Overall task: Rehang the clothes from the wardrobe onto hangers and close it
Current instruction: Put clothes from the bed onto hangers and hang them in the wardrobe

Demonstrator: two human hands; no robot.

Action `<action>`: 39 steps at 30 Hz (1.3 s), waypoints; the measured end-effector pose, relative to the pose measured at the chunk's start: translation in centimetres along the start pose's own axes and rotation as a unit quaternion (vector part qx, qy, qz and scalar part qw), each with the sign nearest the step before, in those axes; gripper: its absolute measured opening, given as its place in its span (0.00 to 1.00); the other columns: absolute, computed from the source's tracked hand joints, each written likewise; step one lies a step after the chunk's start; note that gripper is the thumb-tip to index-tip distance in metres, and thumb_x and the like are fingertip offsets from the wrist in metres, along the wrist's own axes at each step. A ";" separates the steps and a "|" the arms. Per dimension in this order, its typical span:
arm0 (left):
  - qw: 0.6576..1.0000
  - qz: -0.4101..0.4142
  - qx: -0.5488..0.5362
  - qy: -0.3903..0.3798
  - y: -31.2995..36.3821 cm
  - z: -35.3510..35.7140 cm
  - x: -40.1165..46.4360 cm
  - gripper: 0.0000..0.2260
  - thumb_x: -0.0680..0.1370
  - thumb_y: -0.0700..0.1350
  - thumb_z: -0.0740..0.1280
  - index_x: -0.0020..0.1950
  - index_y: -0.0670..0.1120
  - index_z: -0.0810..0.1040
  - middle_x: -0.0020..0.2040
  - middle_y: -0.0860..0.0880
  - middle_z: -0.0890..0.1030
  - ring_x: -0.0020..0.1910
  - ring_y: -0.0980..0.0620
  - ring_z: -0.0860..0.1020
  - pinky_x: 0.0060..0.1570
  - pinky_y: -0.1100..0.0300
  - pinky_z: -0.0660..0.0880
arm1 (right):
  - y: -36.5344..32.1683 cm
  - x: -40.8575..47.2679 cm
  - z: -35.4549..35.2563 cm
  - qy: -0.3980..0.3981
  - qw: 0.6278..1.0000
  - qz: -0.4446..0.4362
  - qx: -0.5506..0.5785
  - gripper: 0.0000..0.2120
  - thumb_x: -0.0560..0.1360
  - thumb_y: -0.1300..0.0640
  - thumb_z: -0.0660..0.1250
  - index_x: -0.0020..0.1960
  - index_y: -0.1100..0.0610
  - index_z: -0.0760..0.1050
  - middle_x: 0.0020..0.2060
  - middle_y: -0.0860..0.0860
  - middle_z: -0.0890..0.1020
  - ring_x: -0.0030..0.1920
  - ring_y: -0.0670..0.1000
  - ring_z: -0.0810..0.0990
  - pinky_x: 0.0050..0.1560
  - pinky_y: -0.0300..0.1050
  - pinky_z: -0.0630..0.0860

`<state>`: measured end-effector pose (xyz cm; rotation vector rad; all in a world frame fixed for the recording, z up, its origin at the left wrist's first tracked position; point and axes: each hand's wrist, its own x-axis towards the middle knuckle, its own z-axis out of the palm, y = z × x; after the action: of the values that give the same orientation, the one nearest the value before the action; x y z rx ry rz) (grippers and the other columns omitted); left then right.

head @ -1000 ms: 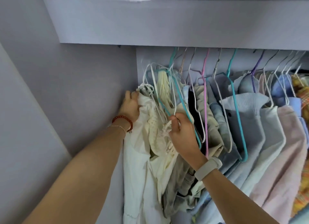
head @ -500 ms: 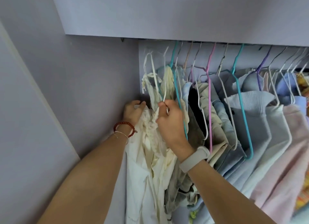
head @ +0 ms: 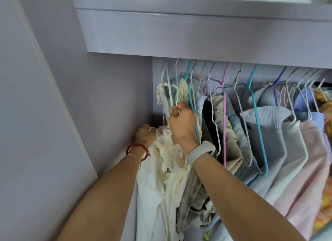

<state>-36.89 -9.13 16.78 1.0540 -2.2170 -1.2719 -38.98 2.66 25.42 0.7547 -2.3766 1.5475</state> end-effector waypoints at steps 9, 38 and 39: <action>0.979 0.014 0.199 0.041 -0.7 0.1 -1.8 0.13 0.77 0.42 0.58 0.59 0.38 0.71 0.57 0.36 0.76 0.56 0.37 0.75 0.52 0.51 0.72 | 2.0 0.8 -0.6 -0.040 0.998 0.044 -0.022 0.18 0.75 0.67 0.56 0.28 0.56 0.59 0.26 0.49 0.66 0.33 0.52 0.67 0.30 0.39 0.56; 0.989 0.068 -0.133 -0.001 8.9 -3.3 -3.4 0.18 0.78 0.35 0.54 0.61 0.47 0.76 0.29 0.49 0.72 0.20 0.56 0.68 0.19 0.69 0.65 | 3.3 -6.6 -5.8 -0.169 0.964 -0.060 -0.196 0.30 0.78 0.46 0.55 0.74 0.59 0.50 0.64 0.57 0.67 0.63 0.57 0.65 0.62 0.50 0.65; 0.986 0.063 -0.153 -0.016 8.9 -3.4 -3.5 0.17 0.78 0.34 0.53 0.61 0.46 0.76 0.29 0.48 0.71 0.18 0.58 0.67 0.18 0.69 0.65 | 3.1 -6.4 -5.3 -0.163 0.964 -0.060 -0.202 0.29 0.79 0.47 0.54 0.74 0.58 0.51 0.64 0.58 0.67 0.63 0.58 0.65 0.61 0.52 0.66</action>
<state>-36.19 -5.67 26.30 0.7704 -1.9895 -1.5196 -35.78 10.37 22.45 1.0938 -2.6882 0.8983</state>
